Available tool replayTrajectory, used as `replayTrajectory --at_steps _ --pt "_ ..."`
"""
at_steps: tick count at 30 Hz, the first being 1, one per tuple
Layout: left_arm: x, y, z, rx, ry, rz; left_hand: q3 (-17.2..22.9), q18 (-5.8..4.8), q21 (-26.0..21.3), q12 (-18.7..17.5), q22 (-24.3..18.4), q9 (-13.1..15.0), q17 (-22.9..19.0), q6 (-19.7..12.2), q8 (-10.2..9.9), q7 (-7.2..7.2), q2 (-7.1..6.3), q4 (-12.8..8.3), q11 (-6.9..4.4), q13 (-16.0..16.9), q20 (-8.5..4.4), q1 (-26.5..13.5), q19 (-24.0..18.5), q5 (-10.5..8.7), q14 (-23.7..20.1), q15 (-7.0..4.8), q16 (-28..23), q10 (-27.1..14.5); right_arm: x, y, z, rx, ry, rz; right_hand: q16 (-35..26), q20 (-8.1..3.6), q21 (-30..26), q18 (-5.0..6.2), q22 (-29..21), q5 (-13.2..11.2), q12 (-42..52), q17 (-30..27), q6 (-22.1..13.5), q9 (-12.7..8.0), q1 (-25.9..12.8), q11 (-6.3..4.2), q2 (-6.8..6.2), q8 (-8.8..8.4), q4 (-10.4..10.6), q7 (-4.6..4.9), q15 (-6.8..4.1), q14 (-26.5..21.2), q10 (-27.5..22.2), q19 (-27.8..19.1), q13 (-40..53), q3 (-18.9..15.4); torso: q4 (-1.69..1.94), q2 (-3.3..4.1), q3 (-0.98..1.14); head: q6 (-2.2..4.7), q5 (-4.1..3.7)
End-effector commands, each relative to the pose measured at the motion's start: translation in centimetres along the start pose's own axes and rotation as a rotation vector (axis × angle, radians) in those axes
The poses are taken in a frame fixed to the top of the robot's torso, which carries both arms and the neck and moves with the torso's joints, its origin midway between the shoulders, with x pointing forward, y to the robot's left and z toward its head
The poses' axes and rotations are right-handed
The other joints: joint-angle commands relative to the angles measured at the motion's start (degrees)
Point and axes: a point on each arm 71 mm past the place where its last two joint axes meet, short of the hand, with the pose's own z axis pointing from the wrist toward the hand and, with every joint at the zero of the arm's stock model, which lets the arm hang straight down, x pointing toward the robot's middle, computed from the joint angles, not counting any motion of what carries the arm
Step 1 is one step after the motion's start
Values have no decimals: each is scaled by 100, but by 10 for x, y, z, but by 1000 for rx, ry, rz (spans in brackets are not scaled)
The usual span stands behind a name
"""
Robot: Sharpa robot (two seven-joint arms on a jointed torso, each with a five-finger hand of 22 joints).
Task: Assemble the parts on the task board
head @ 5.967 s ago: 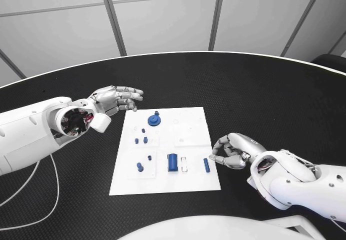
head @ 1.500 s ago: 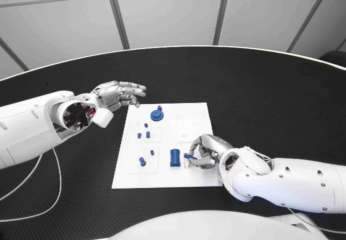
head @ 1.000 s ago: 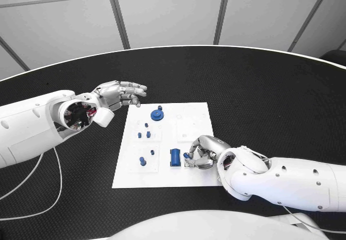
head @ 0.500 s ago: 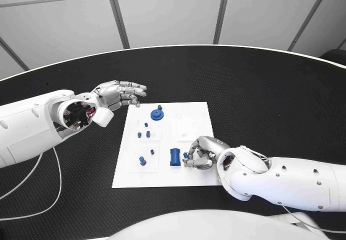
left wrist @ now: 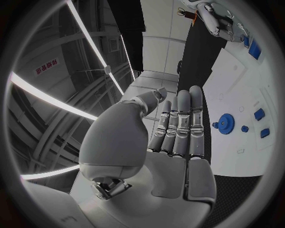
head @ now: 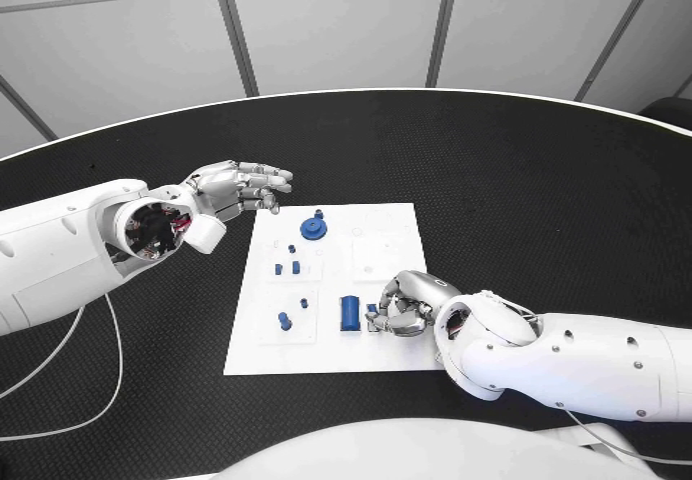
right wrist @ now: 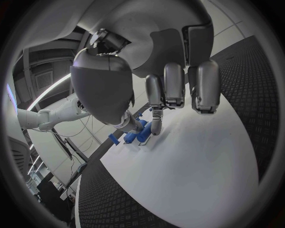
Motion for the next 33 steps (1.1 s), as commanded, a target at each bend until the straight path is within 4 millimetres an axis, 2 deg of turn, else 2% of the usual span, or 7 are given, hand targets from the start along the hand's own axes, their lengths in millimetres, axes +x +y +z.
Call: replayTrajectory --at_steps 1,7,12,14,17,27,33 --pt "0 0 0 0 0 0 5 99 -27 29 -6 -5 -5 -30 31 96 33 24 9 -6 27 -13 18 15 -46 2 18 -31 0 0 0 1 4 -3 4 -33 27 -115 1096 12 45 1506 19 -8 -67 -48 -7 17 25 11 -41 606 354 458 1135 -5 0 -4 -1 -14 0" --pt "0 0 0 -1 0 0 5 99 -27 29 -6 -5 -5 -30 31 96 33 24 9 -6 27 -13 18 15 -46 2 18 -31 1 1 0 -2 8 -5 4 -37 50 -120 1113 -3 57 1506 21 4 -157 -49 -8 44 107 10 -43 606 361 464 1146 -45 -2 -4 4 -11 0" --pt "0 0 0 -2 0 0 5 99 -27 29 -6 -5 -5 -30 31 96 33 24 9 -6 27 -13 18 15 -46 2 18 -31 1 2 0 -8 11 -5 4 -36 61 -123 1124 -55 66 1506 19 16 -282 -47 -59 74 222 12 -40 606 367 466 1154 -139 0 -2 3 -12 -1" --pt "0 0 0 -2 0 0 4 99 -36 34 -13 -6 -10 -34 34 97 38 39 10 -9 29 -19 21 16 -47 4 22 -38 1 2 0 -10 11 -5 4 -37 61 -123 1127 94 68 1506 18 24 -346 -47 -94 93 283 12 -41 606 368 465 1158 -223 -2 -3 4 -14 0" --pt "0 0 0 -2 -1 0 4 99 -36 34 -13 -6 -10 -34 34 97 38 39 10 -9 29 -19 21 16 -47 4 22 -38 1 2 0 -11 10 -5 4 -36 56 -122 1126 84 61 1506 17 28 -424 -44 -113 108 333 16 -39 606 366 463 1155 -324 -4 -6 6 -13 1" --pt "0 0 0 -3 -2 0 4 99 -36 34 -13 -6 -10 -34 34 97 38 39 10 -9 29 -19 21 16 -47 4 22 -38 -1 0 -2 -12 5 -2 4 -36 51 -121 1126 109 59 1506 10 28 -509 -45 -81 119 342 13 -38 606 367 461 1157 -433 -5 -6 13 -22 -8" --pt "0 0 -1 -3 -2 0 4 99 -36 34 -13 -6 -10 -34 34 97 38 39 10 -9 29 -19 21 16 -47 4 22 -38 -3 2 -11 -38 8 6 4 -40 54 -121 1131 129 60 1506 -11 33 -352 -55 -62 134 263 1 -47 606 367 461 1161 -464 -4 0 24 -10 0"
